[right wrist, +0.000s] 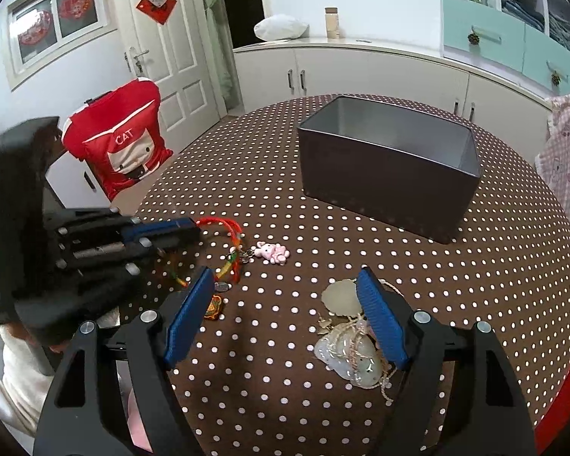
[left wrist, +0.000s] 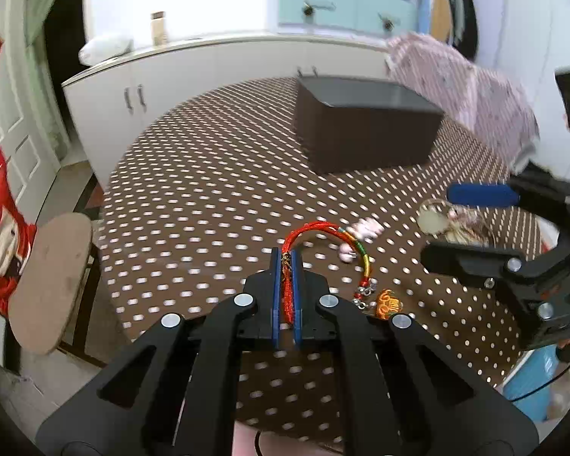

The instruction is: Organize jewelry

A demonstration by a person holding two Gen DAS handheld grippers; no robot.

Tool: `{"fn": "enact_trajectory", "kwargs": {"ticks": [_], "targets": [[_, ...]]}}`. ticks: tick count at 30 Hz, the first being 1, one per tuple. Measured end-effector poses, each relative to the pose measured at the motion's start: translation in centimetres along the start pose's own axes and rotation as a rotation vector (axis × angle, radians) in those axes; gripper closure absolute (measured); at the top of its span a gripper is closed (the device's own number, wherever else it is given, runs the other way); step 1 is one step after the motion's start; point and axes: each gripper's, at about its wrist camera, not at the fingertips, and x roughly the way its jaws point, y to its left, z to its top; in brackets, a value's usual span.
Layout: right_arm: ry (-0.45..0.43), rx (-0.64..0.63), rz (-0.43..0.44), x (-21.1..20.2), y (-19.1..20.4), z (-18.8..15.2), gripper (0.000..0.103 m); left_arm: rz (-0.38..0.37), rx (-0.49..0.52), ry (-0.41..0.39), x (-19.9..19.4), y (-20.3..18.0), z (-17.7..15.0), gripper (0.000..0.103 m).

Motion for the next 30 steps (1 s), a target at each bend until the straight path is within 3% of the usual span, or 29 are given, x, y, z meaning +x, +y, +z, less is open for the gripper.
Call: {"fn": "enact_trajectory", "kwargs": {"ticks": [3,11,18,22,26,30], "targets": [[0.0,-0.028,0.023,0.4,1.0,0.4,0.035,-0.015,-0.062,-0.021,-1.1,1.7,-0.2,0.098],[0.028,-0.14,0.032,2.8,4.0,1.2,0.067,-0.002,-0.101,-0.027,-0.9,3.0,-1.0,0.098],[0.088,-0.145,-0.018,5.6,4.1,1.7,0.076,-0.028,-0.129,-0.037,-0.4,3.9,-1.1,0.098],[0.087,-0.139,-0.027,6.0,3.9,1.7,0.079,-0.035,-0.139,-0.044,-0.4,4.3,-0.9,0.098],[0.079,-0.132,-0.051,5.8,3.7,1.7,0.092,-0.043,-0.149,-0.047,-0.2,4.5,-0.6,0.098],[0.069,-0.095,-0.039,5.5,3.0,1.8,0.092,-0.05,-0.148,-0.048,0.0,4.1,-0.2,0.098]]}}
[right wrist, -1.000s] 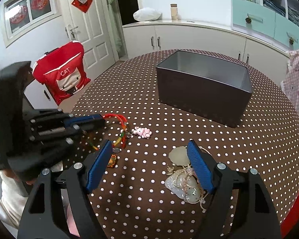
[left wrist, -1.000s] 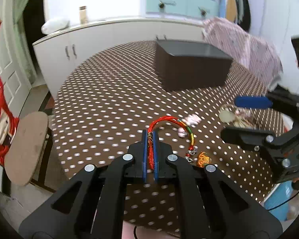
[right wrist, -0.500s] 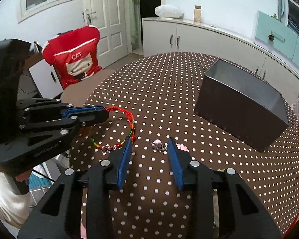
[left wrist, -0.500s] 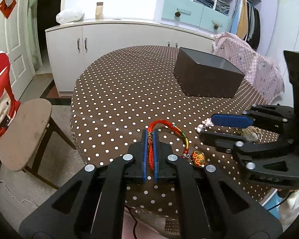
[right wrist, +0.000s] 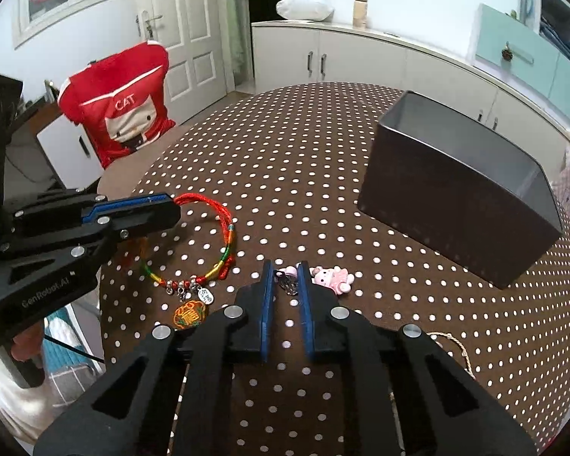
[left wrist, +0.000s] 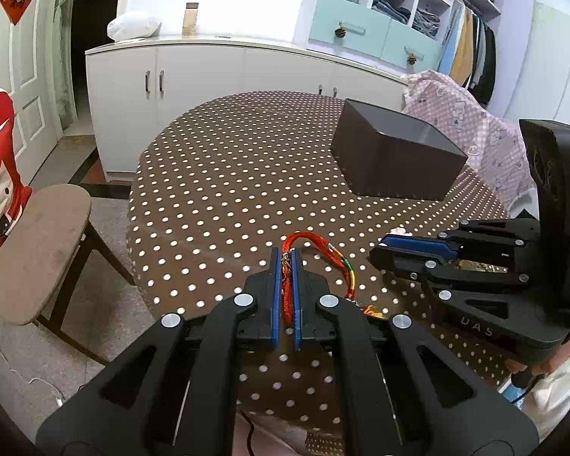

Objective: Organize jewelry
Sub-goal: 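Carry the red bracelet and pink charm over the grey box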

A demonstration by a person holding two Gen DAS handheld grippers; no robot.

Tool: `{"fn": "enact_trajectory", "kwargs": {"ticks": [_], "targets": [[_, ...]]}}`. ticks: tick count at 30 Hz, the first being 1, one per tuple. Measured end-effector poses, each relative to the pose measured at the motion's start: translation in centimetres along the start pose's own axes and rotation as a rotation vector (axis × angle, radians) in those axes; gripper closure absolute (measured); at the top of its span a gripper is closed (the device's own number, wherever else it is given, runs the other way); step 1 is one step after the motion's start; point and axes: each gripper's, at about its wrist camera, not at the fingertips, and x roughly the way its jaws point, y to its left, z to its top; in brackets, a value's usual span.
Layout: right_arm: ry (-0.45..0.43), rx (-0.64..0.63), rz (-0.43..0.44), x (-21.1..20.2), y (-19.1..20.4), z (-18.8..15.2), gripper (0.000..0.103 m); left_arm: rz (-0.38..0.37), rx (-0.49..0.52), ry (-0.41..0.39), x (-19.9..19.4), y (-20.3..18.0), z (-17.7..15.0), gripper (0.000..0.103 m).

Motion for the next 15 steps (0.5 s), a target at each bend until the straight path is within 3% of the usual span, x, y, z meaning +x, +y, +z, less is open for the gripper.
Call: {"fn": "enact_trajectory", "kwargs": {"ticks": [15], "targets": [[-0.128,0.07,0.007,-5.1,-3.1,0.8,0.092,-0.046,0.065,-0.056,-0.4,-3.9,2.8,0.098]]}}
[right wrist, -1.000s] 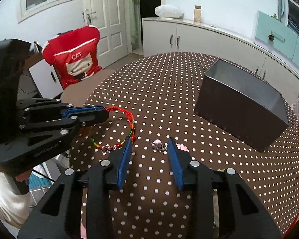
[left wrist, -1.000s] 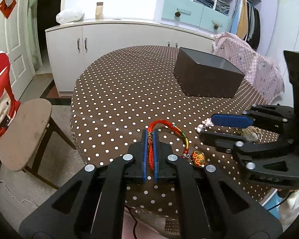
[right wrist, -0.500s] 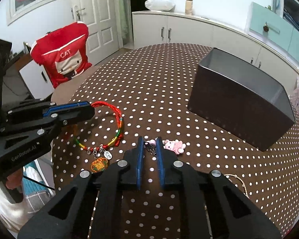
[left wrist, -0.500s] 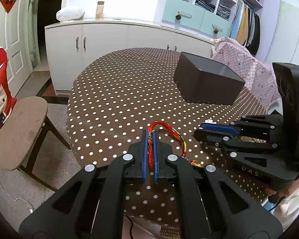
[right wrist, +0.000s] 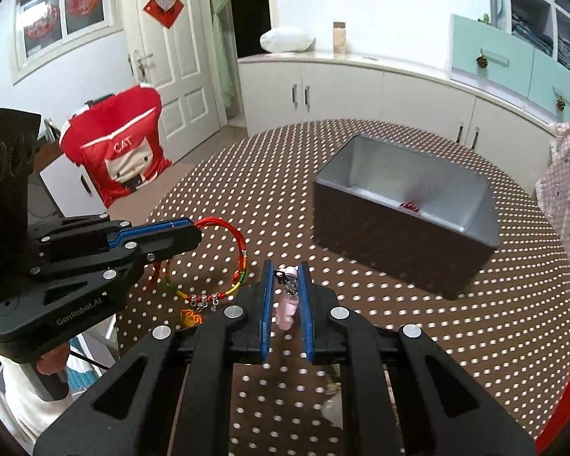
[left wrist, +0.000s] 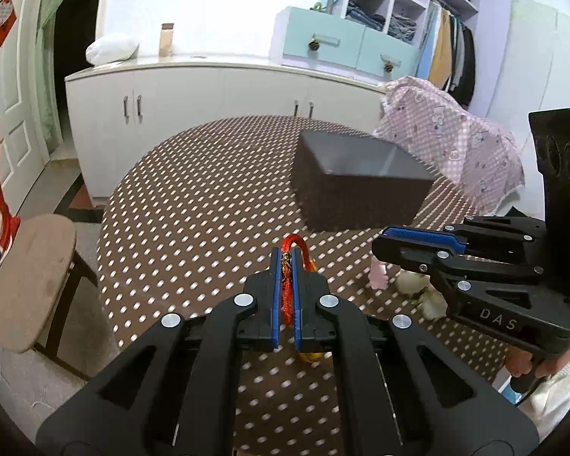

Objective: Organize jewelry
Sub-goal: 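Carry the red bracelet and pink charm over the grey box, then lower both items into the grey box and open both tools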

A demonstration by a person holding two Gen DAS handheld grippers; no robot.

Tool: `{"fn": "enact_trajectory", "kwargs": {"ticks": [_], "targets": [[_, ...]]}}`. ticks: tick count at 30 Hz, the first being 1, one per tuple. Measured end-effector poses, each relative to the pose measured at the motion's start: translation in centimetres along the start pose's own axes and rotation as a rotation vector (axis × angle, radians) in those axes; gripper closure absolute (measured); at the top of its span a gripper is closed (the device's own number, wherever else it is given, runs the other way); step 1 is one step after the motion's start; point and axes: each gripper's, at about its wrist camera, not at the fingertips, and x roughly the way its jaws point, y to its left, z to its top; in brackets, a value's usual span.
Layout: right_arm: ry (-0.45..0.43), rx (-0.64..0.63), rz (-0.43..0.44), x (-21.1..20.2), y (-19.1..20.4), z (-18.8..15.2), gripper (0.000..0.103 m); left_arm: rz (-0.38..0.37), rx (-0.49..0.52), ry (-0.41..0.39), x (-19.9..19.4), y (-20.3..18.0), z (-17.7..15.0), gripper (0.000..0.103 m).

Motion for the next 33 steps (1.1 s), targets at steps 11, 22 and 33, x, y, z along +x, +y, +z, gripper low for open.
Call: {"fn": "enact_trajectory", "kwargs": {"ticks": [11,22,33], "targets": [[-0.095,0.048,-0.057,-3.5,-3.3,1.5,0.092,-0.033,0.041,-0.054,-0.6,-2.9,3.1,0.098],[-0.16,0.06,-0.091,-5.4,-6.2,3.9,0.092,-0.051,0.069,-0.107,-0.6,-5.0,7.2,0.098],[-0.134,0.071,-0.076,-3.5,-8.9,5.3,0.092,-0.058,0.058,-0.083,3.0,-5.7,10.0,0.098]]}}
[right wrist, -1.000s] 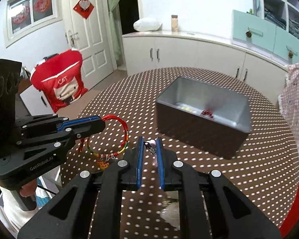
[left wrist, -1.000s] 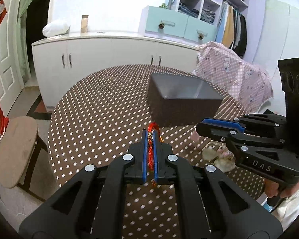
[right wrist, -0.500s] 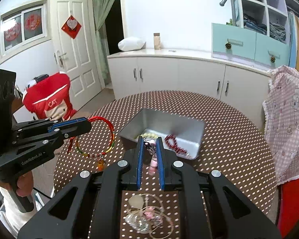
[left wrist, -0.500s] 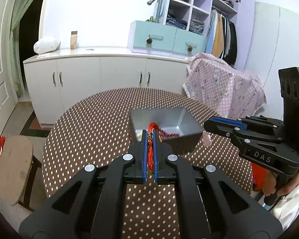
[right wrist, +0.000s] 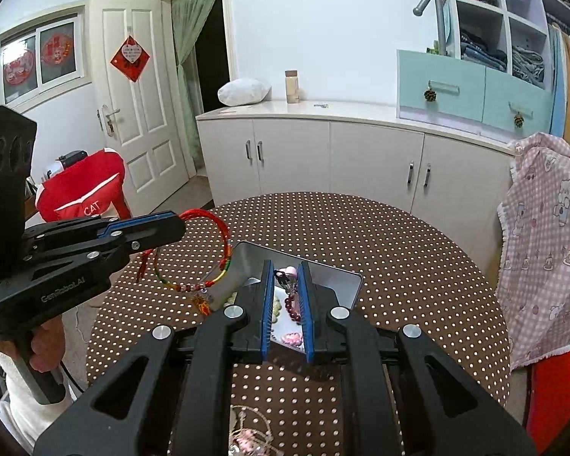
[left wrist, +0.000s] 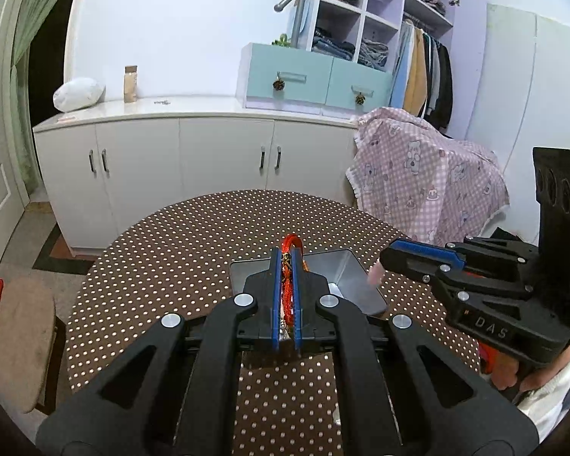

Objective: Organize jewelry
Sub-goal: 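Lower both items into the grey box and open both tools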

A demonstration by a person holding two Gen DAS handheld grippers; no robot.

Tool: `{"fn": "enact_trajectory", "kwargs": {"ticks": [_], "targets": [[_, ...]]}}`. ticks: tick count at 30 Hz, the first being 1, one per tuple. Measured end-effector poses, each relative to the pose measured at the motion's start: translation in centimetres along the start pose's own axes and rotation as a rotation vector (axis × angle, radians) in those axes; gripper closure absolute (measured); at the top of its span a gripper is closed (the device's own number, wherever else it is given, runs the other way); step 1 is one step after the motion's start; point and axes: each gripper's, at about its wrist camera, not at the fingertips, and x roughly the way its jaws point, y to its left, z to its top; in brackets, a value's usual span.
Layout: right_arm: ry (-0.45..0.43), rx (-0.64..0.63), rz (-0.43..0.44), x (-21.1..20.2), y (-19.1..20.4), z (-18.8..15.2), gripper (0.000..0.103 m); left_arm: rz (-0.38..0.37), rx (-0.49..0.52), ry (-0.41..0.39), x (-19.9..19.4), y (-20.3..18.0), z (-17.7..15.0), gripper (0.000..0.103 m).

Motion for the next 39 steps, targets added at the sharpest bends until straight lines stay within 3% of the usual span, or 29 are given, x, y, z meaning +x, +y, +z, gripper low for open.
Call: {"fn": "enact_trajectory", "kwargs": {"ticks": [6,15,16,18,20,25,39], "targets": [[0.057,0.012,0.035,2.1,-0.7,-0.6,0.092,-0.015,-0.005,0.049,2.5,0.2,0.0,0.098],[0.081,0.057,0.052,2.5,-1.9,-0.7,0.087,0.038,0.016,0.124,4.5,0.5,-0.8,0.093],[0.08,0.062,0.05,2.4,-2.1,-0.7,0.083,0.039,0.016,0.13,4.5,0.5,-0.8,0.087],[0.074,0.067,0.039,2.1,-2.3,-0.7,0.076,0.034,0.005,0.126,4.3,0.7,-0.8,0.031],[0.069,0.069,0.031,1.8,-2.4,-0.8,0.067,0.022,-0.01,0.099,3.8,0.9,-0.9,0.031],[0.059,0.091,0.016,1.3,-3.1,-0.8,0.057,0.046,-0.011,0.106,3.7,1.1,-1.2,0.031],[0.069,0.102,-0.006,0.6,-3.3,-1.7,0.052,0.063,-0.044,0.138,3.8,1.6,-2.4,0.031]]}}
